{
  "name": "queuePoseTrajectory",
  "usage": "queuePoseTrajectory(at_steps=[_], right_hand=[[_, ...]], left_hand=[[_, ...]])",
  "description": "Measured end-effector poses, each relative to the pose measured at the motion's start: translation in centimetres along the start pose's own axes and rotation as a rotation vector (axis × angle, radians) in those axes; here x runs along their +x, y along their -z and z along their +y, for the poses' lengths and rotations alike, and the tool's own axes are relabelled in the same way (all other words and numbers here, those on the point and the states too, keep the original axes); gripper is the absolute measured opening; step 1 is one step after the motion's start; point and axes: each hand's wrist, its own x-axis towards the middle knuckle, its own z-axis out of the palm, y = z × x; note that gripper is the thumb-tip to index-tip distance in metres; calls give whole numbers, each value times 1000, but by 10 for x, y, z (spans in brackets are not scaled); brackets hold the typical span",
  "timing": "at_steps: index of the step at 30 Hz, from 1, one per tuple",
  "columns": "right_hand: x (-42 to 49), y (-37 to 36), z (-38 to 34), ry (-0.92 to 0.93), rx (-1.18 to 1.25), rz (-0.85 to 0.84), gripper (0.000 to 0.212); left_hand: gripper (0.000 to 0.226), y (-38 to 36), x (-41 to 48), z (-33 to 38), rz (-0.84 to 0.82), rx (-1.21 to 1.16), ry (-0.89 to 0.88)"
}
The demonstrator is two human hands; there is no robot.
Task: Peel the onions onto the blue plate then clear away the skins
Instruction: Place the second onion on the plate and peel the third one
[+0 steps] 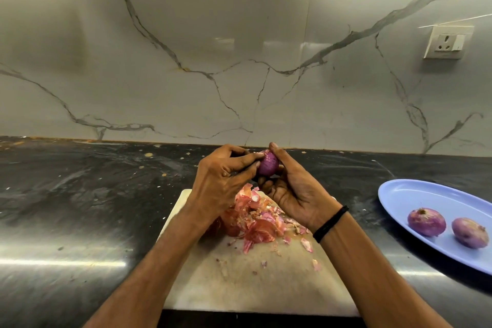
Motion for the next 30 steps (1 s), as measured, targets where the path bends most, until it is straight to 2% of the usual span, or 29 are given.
queuePoseTrajectory(at_steps=[4, 8, 12, 20, 23, 27, 30], right_hand=[[0, 0, 2, -16, 0, 11, 53], [1, 0, 3, -5, 14, -21, 52], [0, -2, 3, -5, 6, -34, 55], [-6, -9, 0, 1, -53, -24, 49], [-7, -9, -3, 8, -29, -14, 46], [-8, -11, -3, 45, -23, -2, 39], [-9, -11, -3, 85, -4, 10, 35]], left_hand=[[29, -1, -1, -1, 37, 93, -57], [37, -4, -3, 6, 48, 227, -116], [34, -9, -6, 10, 45, 307, -101], [13, -3, -3, 14, 201, -69, 254], [9, 3, -4, 14, 295, -138, 318], [18, 0, -3, 16, 210, -81, 289], [26, -4, -1, 12, 98, -143, 323]])
